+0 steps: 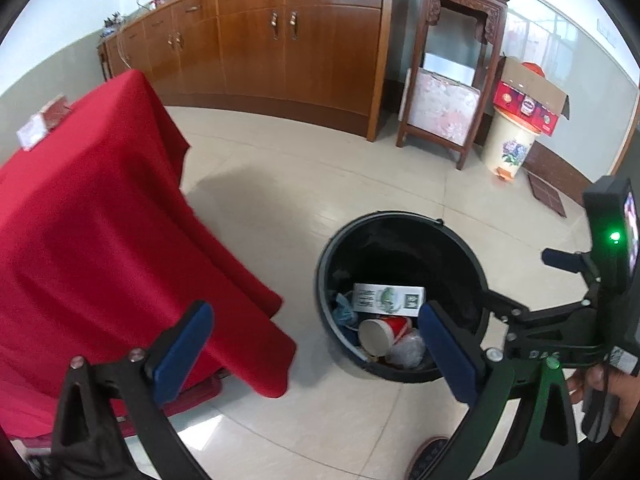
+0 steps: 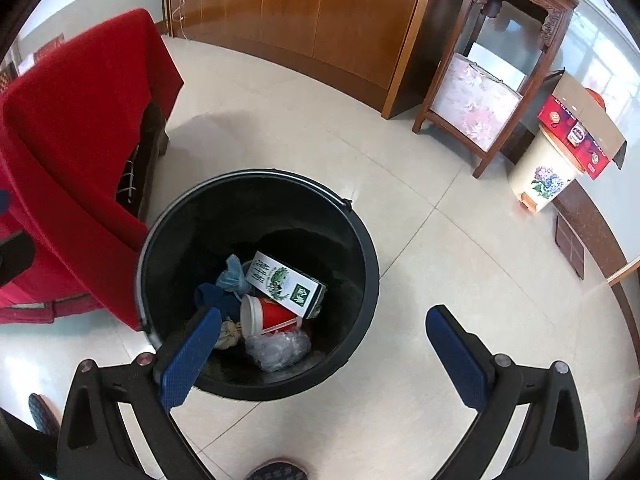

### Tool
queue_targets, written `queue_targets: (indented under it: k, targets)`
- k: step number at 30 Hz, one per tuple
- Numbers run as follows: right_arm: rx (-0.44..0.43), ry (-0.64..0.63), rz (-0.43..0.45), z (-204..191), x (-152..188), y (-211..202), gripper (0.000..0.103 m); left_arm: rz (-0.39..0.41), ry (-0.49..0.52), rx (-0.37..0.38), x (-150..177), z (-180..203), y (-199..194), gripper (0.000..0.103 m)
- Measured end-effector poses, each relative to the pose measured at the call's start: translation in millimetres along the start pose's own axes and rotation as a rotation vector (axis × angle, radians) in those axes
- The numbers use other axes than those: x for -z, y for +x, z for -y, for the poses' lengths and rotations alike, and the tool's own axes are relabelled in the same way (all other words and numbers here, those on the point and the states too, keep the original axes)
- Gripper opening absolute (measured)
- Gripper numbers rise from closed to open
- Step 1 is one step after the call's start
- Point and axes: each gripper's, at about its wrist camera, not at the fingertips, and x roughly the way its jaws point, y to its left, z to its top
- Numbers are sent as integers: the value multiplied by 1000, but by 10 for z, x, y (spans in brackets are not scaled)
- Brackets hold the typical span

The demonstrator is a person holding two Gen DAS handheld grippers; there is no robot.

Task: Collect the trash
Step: 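Move both tools back toward the table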

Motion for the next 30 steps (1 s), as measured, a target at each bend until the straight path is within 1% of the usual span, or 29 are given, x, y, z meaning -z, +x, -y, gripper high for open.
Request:
queue_targets:
  k: [5, 8, 10, 13, 15, 17, 19, 21, 25, 28, 30]
  targets:
    - [-16, 9, 38, -113, 50, -217, 103, 34, -15, -33, 55, -154, -232, 103]
    - [-66, 59, 55, -162, 90, -333, 103, 63, -28, -79, 114, -290, -428, 103]
    - [-94, 69, 73, -243, 115, -423, 103, 74, -56, -108, 177, -419, -541, 103]
    - [-112, 54, 115, -386, 107, -557, 103, 86, -96, -148, 260, -615, -690, 103]
    - [-131, 56, 141, -481, 77, -650, 103, 101, -133, -163, 315, -757, -786, 103]
    - [-152, 64, 170, -586, 24, -761, 103, 112, -173, -172, 348, -878, -871, 103]
    - [-166, 68, 194, -701, -48, -868, 103, 142, -214, -192, 395, -1043, -1000, 103]
    - [-197, 60, 201, -831, -137, -959, 103, 175, -240, -220, 425, -1189, -1125, 103]
    - [-230, 15, 219, -1192, -375, -1194, 103, 198, -292, -262, 490, -1501, -1346, 103]
    - [-306, -15, 257, -1555, -609, -1406, 103, 219, -338, -292, 544, -1739, -1523, 103]
    - [-339, -50, 281, -1797, -723, -1523, 103, 226, -362, -325, 594, -1908, -1632, 103]
